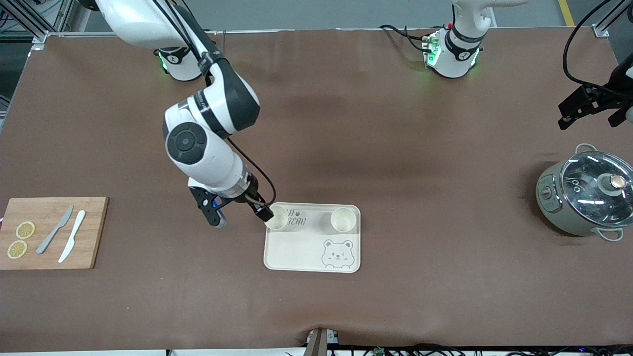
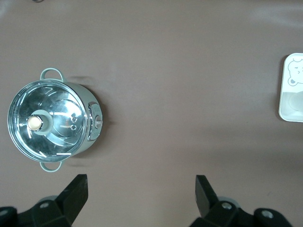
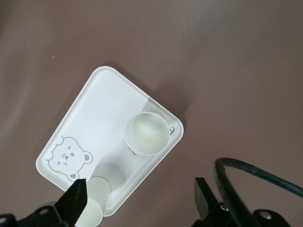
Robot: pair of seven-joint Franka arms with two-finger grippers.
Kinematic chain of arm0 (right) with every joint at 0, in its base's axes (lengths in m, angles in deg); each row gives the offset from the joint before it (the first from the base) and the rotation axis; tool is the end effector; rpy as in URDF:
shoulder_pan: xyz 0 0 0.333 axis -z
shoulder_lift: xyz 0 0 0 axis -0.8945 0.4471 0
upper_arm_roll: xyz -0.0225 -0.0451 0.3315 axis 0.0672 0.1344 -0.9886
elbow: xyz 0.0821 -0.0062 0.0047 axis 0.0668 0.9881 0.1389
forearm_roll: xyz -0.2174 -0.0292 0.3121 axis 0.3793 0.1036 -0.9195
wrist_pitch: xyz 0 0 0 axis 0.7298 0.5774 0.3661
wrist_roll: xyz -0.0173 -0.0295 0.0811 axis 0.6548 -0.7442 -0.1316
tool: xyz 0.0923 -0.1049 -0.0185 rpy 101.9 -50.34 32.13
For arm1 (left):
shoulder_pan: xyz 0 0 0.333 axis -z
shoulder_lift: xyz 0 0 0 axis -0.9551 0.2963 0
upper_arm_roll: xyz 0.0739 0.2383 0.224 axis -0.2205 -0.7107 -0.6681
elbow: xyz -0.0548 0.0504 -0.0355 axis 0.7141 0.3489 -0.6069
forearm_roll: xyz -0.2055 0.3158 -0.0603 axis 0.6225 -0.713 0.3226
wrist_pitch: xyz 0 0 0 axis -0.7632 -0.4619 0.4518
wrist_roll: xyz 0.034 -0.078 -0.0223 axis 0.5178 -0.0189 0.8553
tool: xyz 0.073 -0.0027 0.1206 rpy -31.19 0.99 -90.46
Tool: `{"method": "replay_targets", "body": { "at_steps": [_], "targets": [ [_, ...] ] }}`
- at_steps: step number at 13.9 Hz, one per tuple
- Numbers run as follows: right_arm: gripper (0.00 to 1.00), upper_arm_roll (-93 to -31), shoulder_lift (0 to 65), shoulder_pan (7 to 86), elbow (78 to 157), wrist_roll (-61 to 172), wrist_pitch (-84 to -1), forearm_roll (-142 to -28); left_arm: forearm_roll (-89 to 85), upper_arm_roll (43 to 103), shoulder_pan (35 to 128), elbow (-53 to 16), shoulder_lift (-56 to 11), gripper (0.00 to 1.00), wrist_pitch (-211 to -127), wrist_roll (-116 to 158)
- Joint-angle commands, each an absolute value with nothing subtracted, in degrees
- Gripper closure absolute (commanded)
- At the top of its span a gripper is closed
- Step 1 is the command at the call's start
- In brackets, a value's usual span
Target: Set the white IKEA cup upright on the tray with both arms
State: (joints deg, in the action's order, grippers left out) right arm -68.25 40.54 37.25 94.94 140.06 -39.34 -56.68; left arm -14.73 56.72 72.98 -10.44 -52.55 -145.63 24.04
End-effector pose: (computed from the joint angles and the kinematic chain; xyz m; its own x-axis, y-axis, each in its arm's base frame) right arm 0.6404 0.3393 0.4018 0.5648 -0.8139 -0.1363 -0.8253 -0.5573 -0.0918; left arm 0.5267 -0.0139 0.6444 0.9936 0.0151 0.1118 0.0213 -0.9983 -0.0550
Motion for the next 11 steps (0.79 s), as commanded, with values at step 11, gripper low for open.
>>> {"method": "replay_targets", "body": {
  "at_steps": [11],
  "targets": [
    [0.00,-68.16,30.27,57.27,93.01,96.10,-22.37,-58.21,-14.62,56.58,73.20,-9.12,-52.65,0.00,-145.45,23.62]
  ]
}}
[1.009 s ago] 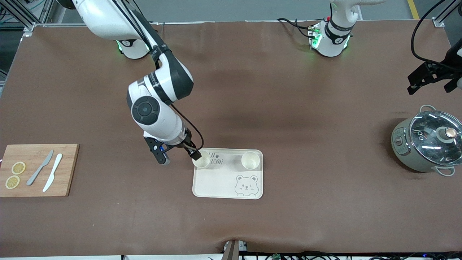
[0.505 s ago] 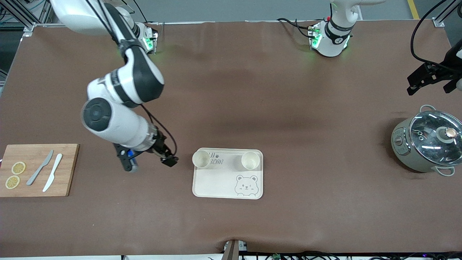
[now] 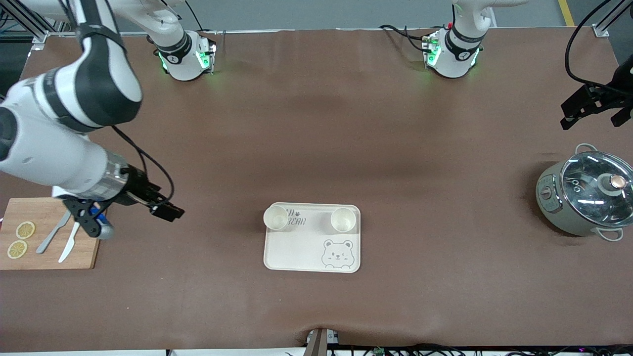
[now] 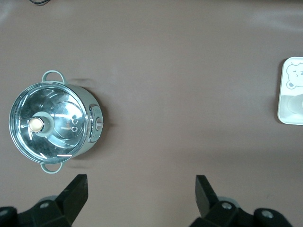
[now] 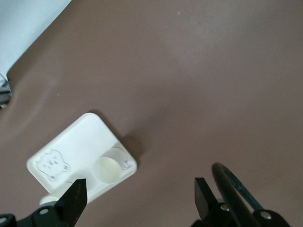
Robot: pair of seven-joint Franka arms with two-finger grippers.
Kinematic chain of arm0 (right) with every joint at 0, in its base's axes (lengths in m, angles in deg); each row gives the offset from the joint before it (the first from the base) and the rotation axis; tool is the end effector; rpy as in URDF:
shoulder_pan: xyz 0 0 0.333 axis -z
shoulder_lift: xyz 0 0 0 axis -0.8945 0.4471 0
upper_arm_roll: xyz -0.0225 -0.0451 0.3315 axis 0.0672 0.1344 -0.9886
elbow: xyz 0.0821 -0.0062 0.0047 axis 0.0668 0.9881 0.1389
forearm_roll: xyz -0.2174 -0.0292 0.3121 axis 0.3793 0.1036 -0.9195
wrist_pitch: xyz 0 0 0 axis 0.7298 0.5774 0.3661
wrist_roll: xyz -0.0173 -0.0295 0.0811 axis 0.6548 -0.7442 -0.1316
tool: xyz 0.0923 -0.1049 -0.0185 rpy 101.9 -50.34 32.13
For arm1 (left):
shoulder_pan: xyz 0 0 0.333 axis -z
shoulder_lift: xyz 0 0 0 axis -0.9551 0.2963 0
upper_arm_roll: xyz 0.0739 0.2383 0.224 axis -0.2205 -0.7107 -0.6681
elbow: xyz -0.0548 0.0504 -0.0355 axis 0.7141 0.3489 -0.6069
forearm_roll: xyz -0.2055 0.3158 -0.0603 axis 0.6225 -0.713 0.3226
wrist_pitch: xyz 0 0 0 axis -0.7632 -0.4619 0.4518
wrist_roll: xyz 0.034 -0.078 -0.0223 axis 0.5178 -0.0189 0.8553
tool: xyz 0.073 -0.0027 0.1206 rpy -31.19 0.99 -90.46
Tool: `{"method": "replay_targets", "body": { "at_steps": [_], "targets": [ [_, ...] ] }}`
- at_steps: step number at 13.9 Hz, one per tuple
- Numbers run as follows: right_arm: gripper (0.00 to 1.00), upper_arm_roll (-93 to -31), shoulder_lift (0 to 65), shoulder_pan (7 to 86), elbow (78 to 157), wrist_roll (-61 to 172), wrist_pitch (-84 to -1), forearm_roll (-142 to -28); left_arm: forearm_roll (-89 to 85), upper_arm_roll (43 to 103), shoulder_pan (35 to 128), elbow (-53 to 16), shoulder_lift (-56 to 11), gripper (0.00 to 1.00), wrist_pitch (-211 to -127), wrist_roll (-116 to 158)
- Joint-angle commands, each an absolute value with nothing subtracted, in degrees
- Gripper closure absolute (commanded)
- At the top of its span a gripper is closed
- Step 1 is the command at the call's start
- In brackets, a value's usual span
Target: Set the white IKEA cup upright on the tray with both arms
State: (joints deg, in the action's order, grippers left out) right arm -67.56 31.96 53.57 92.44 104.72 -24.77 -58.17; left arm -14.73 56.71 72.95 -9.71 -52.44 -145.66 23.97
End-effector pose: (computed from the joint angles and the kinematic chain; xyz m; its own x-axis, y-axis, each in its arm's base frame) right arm 0.6639 0.1387 0.5048 0.8134 -0.5696 -0.1179 -0.5813 -0.8030 -0.1316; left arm 0.5277 -0.0136 0.6495 0.9922 0.0170 0.1231 0.0238 -0.9983 -0.0541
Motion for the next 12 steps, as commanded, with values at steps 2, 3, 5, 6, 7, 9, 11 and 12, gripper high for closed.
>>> {"method": "replay_targets", "body": {
  "at_steps": [2,3,5,6,7,9,11,12],
  "targets": [
    [0.00,-68.25,28.34,61.93,93.45,88.80,-19.81,-56.90,-14.62,56.58,73.03,-9.21,-52.65,0.00,-145.36,24.06],
    [0.00,-68.16,27.37,63.60,93.63,84.32,-19.20,-56.54,-14.70,56.58,73.03,-9.21,-52.57,0.00,-145.36,23.80],
    [0.00,-68.16,24.92,65.37,94.59,81.47,-17.00,-55.49,-14.70,56.58,73.11,-9.38,-52.57,0.00,-145.36,23.71],
    [0.00,-68.16,22.90,65.73,96.25,79.29,-16.99,-52.96,-14.62,56.58,73.20,-9.47,-52.65,0.00,-144.84,23.53],
    [0.00,-68.16,20.79,65.73,97.48,75.18,-16.99,-50.76,-14.62,56.58,73.29,-9.30,-52.65,0.00,-144.13,23.45],
    [0.00,-68.07,17.10,66.52,99.69,68.13,-16.82,-48.55,-14.09,56.66,73.29,-9.38,-52.74,0.00,-143.78,23.53],
    [0.00,-68.16,12.97,66.70,103.45,67.49,-16.73,-47.84,-13.83,56.66,73.20,-9.38,-52.83,0.00,-143.60,24.59],
    [0.00,-68.25,10.51,66.96,106.34,67.23,-17.51,-47.40,-13.22,56.66,73.38,-9.30,-52.92,0.00,-141.95,24.59]
  ]
}}
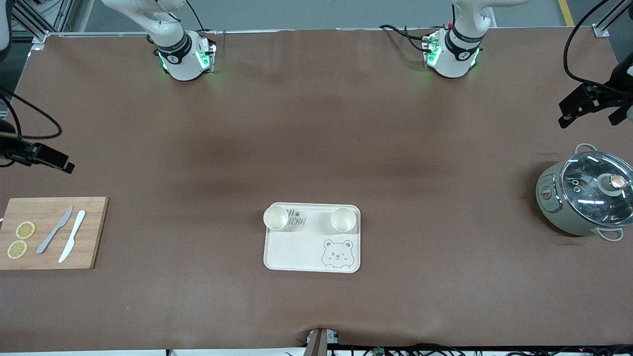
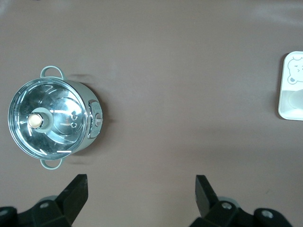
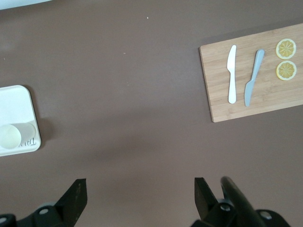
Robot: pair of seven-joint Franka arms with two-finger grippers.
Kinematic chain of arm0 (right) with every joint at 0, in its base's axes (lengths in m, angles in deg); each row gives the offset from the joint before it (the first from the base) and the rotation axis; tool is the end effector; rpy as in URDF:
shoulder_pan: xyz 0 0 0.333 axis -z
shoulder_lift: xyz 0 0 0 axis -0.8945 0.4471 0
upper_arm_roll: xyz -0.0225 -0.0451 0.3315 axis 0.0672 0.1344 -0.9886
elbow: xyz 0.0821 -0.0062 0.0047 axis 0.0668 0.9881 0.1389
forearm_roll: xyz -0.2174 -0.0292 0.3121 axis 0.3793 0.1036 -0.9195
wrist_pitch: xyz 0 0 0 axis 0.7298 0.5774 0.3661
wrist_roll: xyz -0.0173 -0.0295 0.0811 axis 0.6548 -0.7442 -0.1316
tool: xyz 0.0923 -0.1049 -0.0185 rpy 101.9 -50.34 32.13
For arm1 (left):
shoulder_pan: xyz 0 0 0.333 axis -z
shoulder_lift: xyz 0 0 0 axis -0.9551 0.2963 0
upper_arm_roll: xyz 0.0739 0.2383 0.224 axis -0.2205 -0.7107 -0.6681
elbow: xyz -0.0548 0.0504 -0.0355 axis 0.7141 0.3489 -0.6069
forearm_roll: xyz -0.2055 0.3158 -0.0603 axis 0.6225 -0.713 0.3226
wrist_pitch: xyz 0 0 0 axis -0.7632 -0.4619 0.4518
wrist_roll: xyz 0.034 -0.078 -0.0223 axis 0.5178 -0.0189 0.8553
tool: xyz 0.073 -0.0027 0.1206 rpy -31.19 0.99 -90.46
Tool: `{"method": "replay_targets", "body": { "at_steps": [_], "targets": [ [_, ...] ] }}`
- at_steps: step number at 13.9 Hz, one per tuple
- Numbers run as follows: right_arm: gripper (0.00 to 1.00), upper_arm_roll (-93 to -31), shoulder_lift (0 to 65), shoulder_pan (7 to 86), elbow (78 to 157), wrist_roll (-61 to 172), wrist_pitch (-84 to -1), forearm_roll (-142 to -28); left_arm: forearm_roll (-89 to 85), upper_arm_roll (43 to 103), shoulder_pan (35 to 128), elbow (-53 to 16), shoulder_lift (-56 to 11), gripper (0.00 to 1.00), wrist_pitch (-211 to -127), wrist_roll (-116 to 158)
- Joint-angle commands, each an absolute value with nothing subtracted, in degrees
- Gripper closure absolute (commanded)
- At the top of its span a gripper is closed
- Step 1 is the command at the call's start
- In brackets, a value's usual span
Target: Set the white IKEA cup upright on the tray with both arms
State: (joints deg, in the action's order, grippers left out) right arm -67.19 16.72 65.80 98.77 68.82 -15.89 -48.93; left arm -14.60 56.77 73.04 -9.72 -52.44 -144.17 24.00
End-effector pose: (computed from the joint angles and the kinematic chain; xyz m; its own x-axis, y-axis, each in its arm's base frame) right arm 0.5875 -0.0251 0.6064 0.9823 -0.1871 0.0068 -0.1869 -0.9822 -0.0178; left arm 0.5243 -0.0150 0.6467 0.9952 0.0154 0.0970 0.0207 -0.9984 -0.0535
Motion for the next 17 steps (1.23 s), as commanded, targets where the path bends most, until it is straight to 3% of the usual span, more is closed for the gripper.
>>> {"method": "replay_targets", "body": {
  "at_steps": [1,5,17],
  "targets": [
    [0.00,-68.16,8.92,67.05,108.46,66.27,-18.13,-47.40,-11.99,56.66,73.29,-9.12,-53.00,0.00,-140.36,24.59],
    [0.00,-68.16,6.88,68.27,111.38,61.25,-18.22,-48.44,-9.09,56.66,73.11,-7.02,-53.27,0.00,-135.61,24.41],
    [0.00,-68.25,7.32,68.45,109.45,54.57,-18.49,-48.80,-10.40,56.66,73.38,-3.49,-50.81,0.00,-134.99,24.41]
  ]
}}
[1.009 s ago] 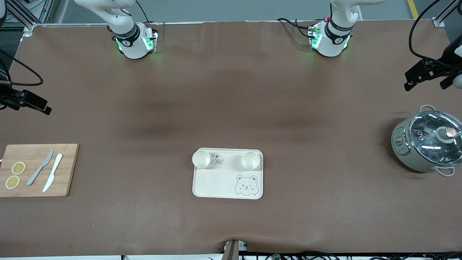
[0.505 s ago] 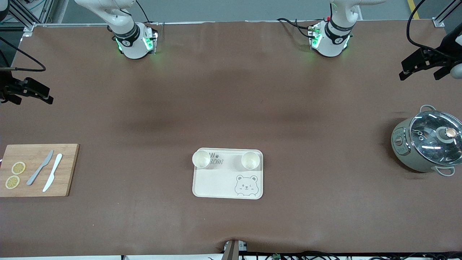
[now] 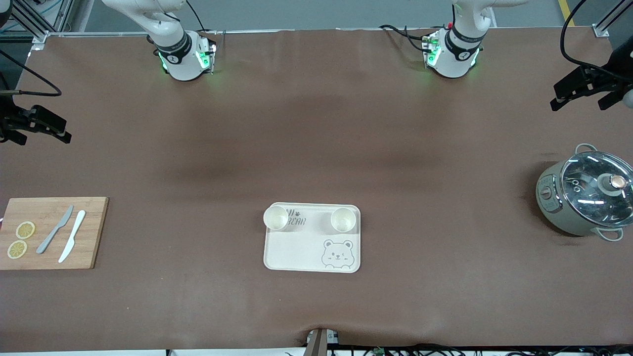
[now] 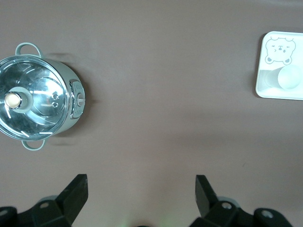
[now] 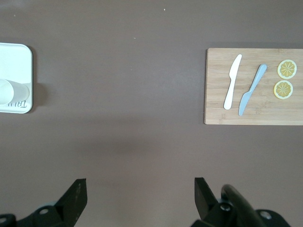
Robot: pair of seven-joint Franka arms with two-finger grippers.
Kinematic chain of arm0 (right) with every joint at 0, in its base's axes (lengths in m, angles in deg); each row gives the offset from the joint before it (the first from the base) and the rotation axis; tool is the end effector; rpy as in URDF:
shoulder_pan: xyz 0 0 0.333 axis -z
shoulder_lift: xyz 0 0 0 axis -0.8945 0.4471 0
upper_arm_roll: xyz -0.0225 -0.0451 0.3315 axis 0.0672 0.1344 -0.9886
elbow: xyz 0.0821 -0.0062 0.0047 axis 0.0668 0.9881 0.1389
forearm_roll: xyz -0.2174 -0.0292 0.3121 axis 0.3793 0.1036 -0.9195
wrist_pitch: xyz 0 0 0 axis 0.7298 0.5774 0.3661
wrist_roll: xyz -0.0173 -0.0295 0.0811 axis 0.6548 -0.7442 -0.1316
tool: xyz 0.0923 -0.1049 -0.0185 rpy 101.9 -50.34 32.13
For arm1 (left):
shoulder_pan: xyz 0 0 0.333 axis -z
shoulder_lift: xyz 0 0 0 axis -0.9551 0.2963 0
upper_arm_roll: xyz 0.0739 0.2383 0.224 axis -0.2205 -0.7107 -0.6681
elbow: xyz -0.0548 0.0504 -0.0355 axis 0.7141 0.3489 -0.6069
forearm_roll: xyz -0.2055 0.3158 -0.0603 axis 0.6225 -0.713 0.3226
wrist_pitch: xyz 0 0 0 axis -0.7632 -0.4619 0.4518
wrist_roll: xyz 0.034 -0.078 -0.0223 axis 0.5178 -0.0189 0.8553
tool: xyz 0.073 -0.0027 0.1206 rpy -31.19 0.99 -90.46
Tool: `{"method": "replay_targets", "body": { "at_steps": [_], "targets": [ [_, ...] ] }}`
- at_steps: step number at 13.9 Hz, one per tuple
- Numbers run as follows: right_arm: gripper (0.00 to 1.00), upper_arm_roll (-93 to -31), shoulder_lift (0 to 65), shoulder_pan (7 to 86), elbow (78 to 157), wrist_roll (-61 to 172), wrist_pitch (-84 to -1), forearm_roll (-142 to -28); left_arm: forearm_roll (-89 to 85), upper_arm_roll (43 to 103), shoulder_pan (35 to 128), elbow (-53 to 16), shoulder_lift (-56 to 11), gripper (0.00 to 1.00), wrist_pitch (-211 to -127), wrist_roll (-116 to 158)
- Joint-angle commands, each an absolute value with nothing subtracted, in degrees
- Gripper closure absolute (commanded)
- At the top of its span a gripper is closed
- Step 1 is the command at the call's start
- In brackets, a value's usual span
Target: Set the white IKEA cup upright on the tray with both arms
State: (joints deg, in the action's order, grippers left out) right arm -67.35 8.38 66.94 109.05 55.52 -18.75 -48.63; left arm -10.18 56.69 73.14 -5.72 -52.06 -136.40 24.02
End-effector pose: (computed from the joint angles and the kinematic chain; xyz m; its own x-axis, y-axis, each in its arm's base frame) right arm 0.5444 -0.0335 0.6105 0.9993 0.0261 0.0263 0.0263 -0.9996 -0.0100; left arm 0.5089 -0.0254 0.6621 0.9997 0.0146 0.0204 0.0142 -0.9997 0.0192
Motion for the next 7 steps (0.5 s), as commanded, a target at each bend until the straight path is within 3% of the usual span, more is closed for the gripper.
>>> {"method": "replay_targets", "body": {
  "at_steps": [1,7],
  "targets": [
    [0.00,-68.25,7.32,68.45,109.45,54.48,-18.49,-48.80,-10.05,56.66,73.29,-3.49,-50.72,0.00,-134.99,24.41],
    [0.00,-68.16,7.15,68.45,109.80,53.95,-18.58,-48.45,-10.57,57.71,73.99,-2.79,-48.61,0.00,-134.99,23.36]
  ]
}}
